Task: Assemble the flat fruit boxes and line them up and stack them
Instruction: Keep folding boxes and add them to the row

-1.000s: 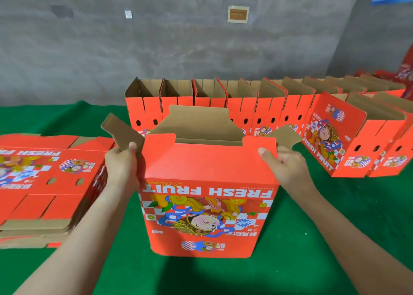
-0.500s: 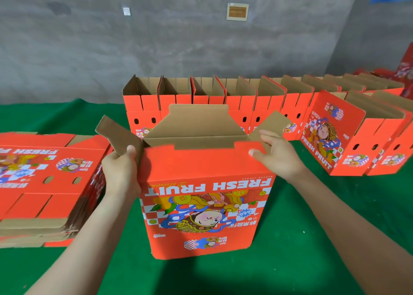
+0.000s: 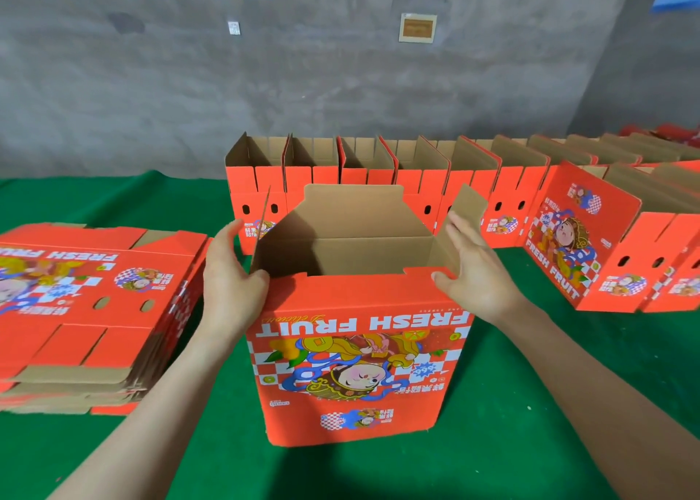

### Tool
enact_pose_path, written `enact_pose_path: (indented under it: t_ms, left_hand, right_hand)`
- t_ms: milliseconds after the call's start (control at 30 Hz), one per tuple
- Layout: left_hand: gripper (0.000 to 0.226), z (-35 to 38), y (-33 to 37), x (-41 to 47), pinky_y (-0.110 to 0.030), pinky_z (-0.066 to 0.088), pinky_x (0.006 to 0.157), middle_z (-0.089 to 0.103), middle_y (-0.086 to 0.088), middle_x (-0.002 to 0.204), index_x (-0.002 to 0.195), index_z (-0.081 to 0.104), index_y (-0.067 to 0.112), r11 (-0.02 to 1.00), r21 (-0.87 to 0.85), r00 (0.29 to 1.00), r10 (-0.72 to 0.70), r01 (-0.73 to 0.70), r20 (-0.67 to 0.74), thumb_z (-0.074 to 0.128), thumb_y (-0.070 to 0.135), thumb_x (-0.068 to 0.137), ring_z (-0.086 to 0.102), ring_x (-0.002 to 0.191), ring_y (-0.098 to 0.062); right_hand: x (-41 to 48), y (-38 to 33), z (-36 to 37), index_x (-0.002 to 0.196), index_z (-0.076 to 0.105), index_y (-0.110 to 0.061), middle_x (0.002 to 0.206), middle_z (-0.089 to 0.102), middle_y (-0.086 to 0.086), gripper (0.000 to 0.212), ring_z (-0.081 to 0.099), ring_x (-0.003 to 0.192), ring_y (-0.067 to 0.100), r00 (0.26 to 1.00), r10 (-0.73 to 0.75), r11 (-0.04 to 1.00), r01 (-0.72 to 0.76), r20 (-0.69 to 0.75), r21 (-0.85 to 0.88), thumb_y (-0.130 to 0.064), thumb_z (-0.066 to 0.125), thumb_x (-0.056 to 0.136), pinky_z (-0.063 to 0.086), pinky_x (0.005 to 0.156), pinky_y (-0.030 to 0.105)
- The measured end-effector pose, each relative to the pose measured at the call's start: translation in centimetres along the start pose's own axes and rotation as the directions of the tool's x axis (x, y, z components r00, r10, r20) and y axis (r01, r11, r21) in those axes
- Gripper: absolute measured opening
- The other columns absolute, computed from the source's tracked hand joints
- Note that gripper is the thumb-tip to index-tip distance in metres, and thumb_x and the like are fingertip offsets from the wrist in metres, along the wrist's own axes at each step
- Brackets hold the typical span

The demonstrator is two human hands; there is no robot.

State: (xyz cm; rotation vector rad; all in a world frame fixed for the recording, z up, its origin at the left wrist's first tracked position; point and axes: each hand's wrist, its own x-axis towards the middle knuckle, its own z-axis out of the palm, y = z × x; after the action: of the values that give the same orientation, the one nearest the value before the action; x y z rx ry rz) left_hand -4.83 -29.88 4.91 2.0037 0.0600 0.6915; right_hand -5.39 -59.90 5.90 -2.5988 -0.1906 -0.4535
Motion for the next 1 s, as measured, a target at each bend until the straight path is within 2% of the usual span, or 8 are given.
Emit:
enact_pose_path:
  t_ms: [100,200,367,533,633,800,900,1000]
  left_hand:
    - [0.061,0.1,0.2,-0.3,-0.038,0.038,0.105,0.051,-0.011,0.135,0.126,0.055,0.004,0.981,0.05,0.982,0.187,-0.186,-0.019,0.051,-0.021,0.07,0.045,0.127,-0.024]
    - [0.055,-0.2,0.3,-0.4,-0.021,0.037,0.099,0.062,-0.012,0.123,0.116,0.064,0.001,0.947,0.109,0.951,0.293,-0.304,0.102,0.05,-0.021,0.068,0.056,0.117,-0.026]
    - [0.045,-0.7,0.8,-0.2,-0.031,0.043,0.093,0.064,-0.012,0.116,0.112,0.065,0.001,0.922,0.16,0.927,0.319,-0.352,0.2,0.05,0.011,0.07,0.058,0.108,-0.027]
    - [0.031,-0.5,0.9,0.4,-0.031,0.043,0.087,0.062,-0.013,0.108,0.107,0.062,0.0,0.894,0.186,0.903,0.364,-0.407,0.227,0.059,-0.002,0.076,0.058,0.102,-0.031]
    - [0.035,-0.3,0.8,0.6,-0.026,0.04,0.082,0.062,-0.012,0.106,0.105,0.062,0.001,0.887,0.196,0.9,0.376,-0.419,0.22,0.056,-0.015,0.074,0.058,0.099,-0.028]
    - [0.035,-0.7,0.9,0.3,-0.031,0.044,0.089,0.065,-0.011,0.108,0.103,0.065,0.0,0.858,0.164,0.847,0.419,-0.487,0.326,0.058,-0.017,0.074,0.06,0.101,-0.028]
    - [0.018,-0.7,0.9,0.5,-0.039,0.046,0.095,0.068,-0.007,0.108,0.1,0.071,0.004,0.827,0.164,0.777,0.411,-0.537,0.477,0.062,0.008,0.085,0.061,0.104,-0.026]
    - [0.03,-0.2,1.4,1.4,-0.039,0.044,0.092,0.065,-0.01,0.105,0.097,0.072,0.005,0.827,0.262,0.791,0.309,-0.498,0.529,0.056,0.031,0.093,0.058,0.102,-0.029]
  right_hand:
    - [0.0,0.0,0.0,0.152,0.014,-0.012,0.16,-0.001,-0.01,0.082,0.002,0.147,0.01,1.0,-0.011,1.0,0.011,-0.01,-0.029,-0.013,0.063,0.087,0.007,0.108,0.014]
    - [0.1,-0.1,0.0,0.152,0.014,-0.016,0.161,-0.002,-0.007,0.083,0.0,0.148,0.02,1.0,0.007,0.995,-0.007,0.002,-0.1,-0.017,0.064,0.086,0.006,0.118,0.031]
    - [0.0,-0.2,0.0,0.152,0.017,-0.016,0.161,0.003,-0.005,0.083,0.003,0.148,0.022,1.0,0.013,0.994,-0.013,0.001,-0.112,-0.02,0.066,0.085,0.006,0.118,0.035]
    - [-0.1,-0.9,-0.6,0.15,0.021,-0.023,0.16,-0.007,-0.008,0.08,-0.018,0.145,0.025,0.996,-0.085,0.941,0.087,0.019,-0.328,-0.019,0.065,0.083,-0.011,0.115,0.046]
    - [0.7,-2.0,-1.3,0.151,0.015,-0.028,0.159,-0.017,-0.008,0.088,-0.034,0.139,0.027,0.959,-0.226,0.802,0.282,0.171,-0.526,-0.009,0.062,0.078,-0.021,0.11,0.057]
    - [2.5,-3.7,-1.9,0.151,-0.003,-0.033,0.152,-0.036,-0.006,0.1,-0.034,0.139,0.03,0.92,-0.043,0.756,0.285,0.39,-0.589,-0.004,0.055,0.075,-0.01,0.112,0.063]
    - [2.3,-4.0,-1.8,0.152,-0.003,-0.032,0.153,-0.035,0.0,0.101,-0.033,0.139,0.03,0.917,-0.039,0.752,0.288,0.396,-0.593,-0.003,0.055,0.074,-0.009,0.113,0.062]
    - [2.0,-3.7,-1.8,0.152,-0.003,-0.032,0.153,-0.035,0.001,0.101,-0.034,0.139,0.029,0.924,-0.057,0.76,0.285,0.378,-0.583,0.0,0.054,0.073,-0.011,0.114,0.058]
